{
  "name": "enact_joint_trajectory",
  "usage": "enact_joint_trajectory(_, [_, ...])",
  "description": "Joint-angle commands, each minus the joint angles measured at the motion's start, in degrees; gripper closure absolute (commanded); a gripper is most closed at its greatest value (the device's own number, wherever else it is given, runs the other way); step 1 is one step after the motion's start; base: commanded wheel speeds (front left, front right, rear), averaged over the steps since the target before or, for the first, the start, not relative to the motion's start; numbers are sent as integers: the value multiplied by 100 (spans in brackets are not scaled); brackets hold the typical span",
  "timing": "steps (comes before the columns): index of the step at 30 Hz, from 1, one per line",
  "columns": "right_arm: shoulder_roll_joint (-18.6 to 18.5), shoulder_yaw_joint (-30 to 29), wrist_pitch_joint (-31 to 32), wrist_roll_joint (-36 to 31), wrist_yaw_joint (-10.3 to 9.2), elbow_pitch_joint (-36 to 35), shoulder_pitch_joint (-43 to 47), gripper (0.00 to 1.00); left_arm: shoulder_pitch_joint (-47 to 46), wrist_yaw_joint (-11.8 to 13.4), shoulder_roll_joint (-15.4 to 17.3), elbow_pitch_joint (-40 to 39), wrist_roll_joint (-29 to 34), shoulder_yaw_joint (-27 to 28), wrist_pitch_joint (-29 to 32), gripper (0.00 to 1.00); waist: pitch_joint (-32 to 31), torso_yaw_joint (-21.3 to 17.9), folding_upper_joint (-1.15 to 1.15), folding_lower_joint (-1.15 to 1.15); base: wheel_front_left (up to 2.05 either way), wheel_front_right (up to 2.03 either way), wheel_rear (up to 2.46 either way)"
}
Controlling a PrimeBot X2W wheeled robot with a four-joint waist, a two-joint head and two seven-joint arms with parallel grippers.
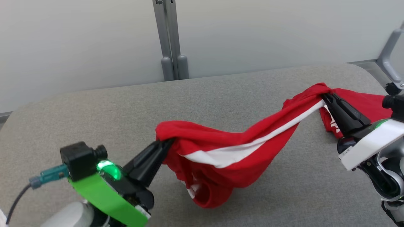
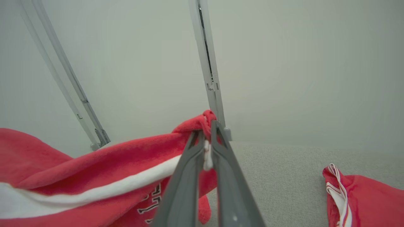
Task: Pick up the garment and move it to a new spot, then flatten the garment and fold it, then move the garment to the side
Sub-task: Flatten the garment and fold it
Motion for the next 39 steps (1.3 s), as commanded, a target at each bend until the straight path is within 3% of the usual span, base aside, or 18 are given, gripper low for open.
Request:
enact_joint_trajectory(1, [137, -136, 117, -97, -6, -68, 45, 100, -270, -94, 52, 153, -105, 77, 110, 100, 104, -164, 0, 0, 0, 0, 0])
enact_joint_trajectory(4, [570, -378, 359, -339, -6, -31, -105, 100, -689, -245, 48, 571, -233, 199, 330, 100, 205, -368, 0, 0, 0, 0, 0])
enact_joint_trajectory(9, [1663, -824, 764, -851, -5, 336, -408, 100, -1448, -446, -125, 1487, -400, 255, 723, 100, 410, -688, 0, 0, 0, 0, 0])
enact_joint_trajectory(12, [2286, -985, 919, -1150, -5, 752, -546, 100, -1715, -524, -279, 2149, -530, 153, 994, 100, 559, -783, 0, 0, 0, 0, 0])
enact_joint_trajectory(15, [2675, -1167, 988, -1528, -5, 1393, -756, 100, -2041, -574, -497, 2912, -663, -57, 1444, 100, 926, -784, 0, 0, 0, 0, 0])
enact_joint_trajectory(20, [2864, -1413, 889, -1782, -4, 2713, -1222, 100, -2448, -632, -1072, 4369, -746, -290, 1739, 100, 1562, -639, 0, 0, 0, 0, 0])
enact_joint_trajectory(24, [2876, -1158, 588, -1040, -4, 3889, -1801, 100, -2859, -681, -1573, 5469, -735, -426, 1698, 100, 2028, -550, 0, 0, 0, 0, 0])
enact_joint_trajectory(29, [2876, -696, 166, -696, -4, 4635, -2288, 98, -3113, -680, -1784, 5867, -814, -587, 1593, 100, 2236, -523, 0, 0, 0, 0, 0])
enact_joint_trajectory(31, [2876, -538, -7, -587, -4, 4886, -2444, 78, -3146, -681, -1812, 5914, -871, -663, 1527, 84, 2239, -515, 0, 0, 0, 0, 0])
enact_joint_trajectory(32, [2877, -499, -50, -564, -4, 4952, -2482, 76, -3156, -681, -1823, 5916, -886, -673, 1490, 80, 2236, -511, 0, 0, 0, 0, 0])
enact_joint_trajectory(33, [2877, -434, -158, -543, -4, 5073, -2554, 76, -3170, -682, -1851, 5907, -928, -699, 1418, 67, 2225, -497, 0, 0, 0, 0, 0])
enact_joint_trajectory(34, [2875, -416, -238, -534, -4, 5155, -2594, 78, -3171, -682, -1861, 5899, -964, -721, 1376, 66, 2210, -488, 0, 0, 0, 0, 0])
enact_joint_trajectory(36, [2873, -448, -457, -571, -4, 5336, -2672, 96, -3168, -683, -1852, 5860, -1039, -782, 1306, 65, 2181, -471, 0, 0, 0, 0, 0])
enact_joint_trajectory(38, [2872, -502, -638, -654, -4, 5520, -2733, 100, -3161, -683, -1821, 5818, -1081, -833, 1205, 60, 2144, -451, 0, 0, 0, 0, 0])
enact_joint_trajectory(39, [2876, -534, -733, -692, -4, 5611, -2763, 100, -3166, -683, -1796, 5806, -1090, -845, 1105, 38, 2130, -442, 0, 0, 0, 0, 0])
